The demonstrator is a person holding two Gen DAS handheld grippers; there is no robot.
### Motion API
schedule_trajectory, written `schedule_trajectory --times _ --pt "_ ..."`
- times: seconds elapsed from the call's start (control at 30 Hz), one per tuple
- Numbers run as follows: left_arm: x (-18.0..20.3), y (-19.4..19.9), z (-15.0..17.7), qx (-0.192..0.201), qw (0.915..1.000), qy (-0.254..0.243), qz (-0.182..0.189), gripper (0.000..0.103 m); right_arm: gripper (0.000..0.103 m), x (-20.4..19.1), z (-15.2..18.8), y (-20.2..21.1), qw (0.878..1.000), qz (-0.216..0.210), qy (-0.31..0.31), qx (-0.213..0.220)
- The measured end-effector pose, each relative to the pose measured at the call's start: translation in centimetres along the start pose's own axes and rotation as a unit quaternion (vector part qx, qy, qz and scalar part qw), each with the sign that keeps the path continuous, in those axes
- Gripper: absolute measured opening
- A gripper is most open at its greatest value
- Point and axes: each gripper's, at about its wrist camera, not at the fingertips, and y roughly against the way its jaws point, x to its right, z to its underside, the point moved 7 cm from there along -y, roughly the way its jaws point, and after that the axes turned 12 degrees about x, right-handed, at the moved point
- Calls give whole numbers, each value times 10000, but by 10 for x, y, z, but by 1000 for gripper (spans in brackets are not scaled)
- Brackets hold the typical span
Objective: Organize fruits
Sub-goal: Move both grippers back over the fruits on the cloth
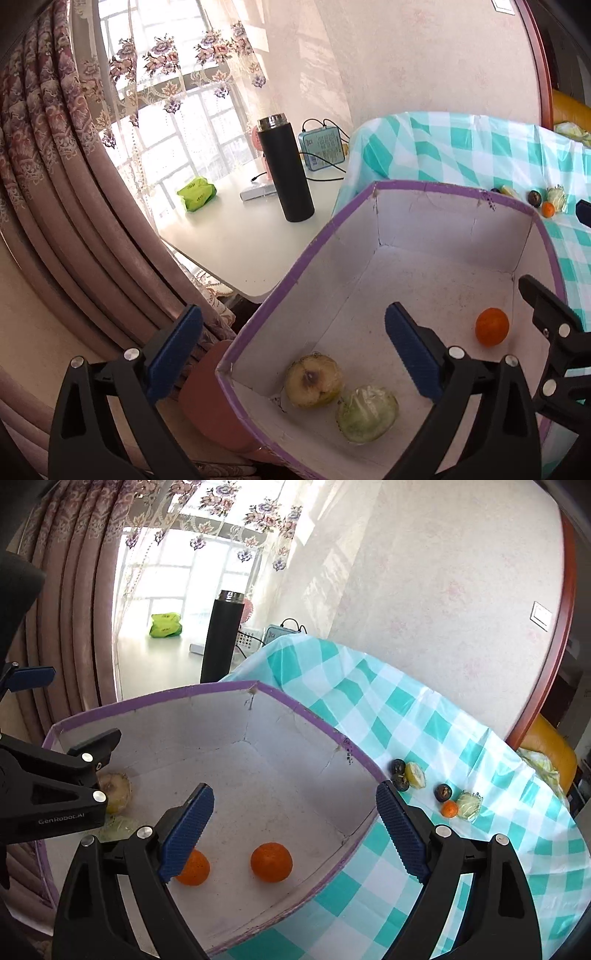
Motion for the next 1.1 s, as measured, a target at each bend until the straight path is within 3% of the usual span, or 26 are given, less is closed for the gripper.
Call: schedule_trajectory --times 0.13,0.33,0.53,0.63,0.77,0.87,0.97,1.1 --pt "38 50 -42 1060 9928 194 527 100 86 50 10 16 9968 255 -695 307" --pt "144 120 -69 2408 9613 -403 1273 101 89 127 59 24 9851 688 -1570 168" --pt "253 139 -51 2612 9303 -822 2441 101 90 185 116 35 9726 1221 -1979 -38" --pt "292 115 -37 1965 9328 -723 2932 101 92 216 146 38 9627 1590 -2175 -245" --pt "321 75 -20 1023 9368 -183 3340 101 92 255 186 39 9487 2038 -2352 -559" --pt "350 39 -4 418 9391 -97 3409 101 92 282 217 36 9332 2246 -2676 -845" --pt "377 3 13 -33 9465 -67 3226 101 92 298 231 39 9176 2193 -3189 -905" --pt "396 -34 21 -534 9513 231 3027 101 92 304 239 34 9106 2179 -3346 -1066"
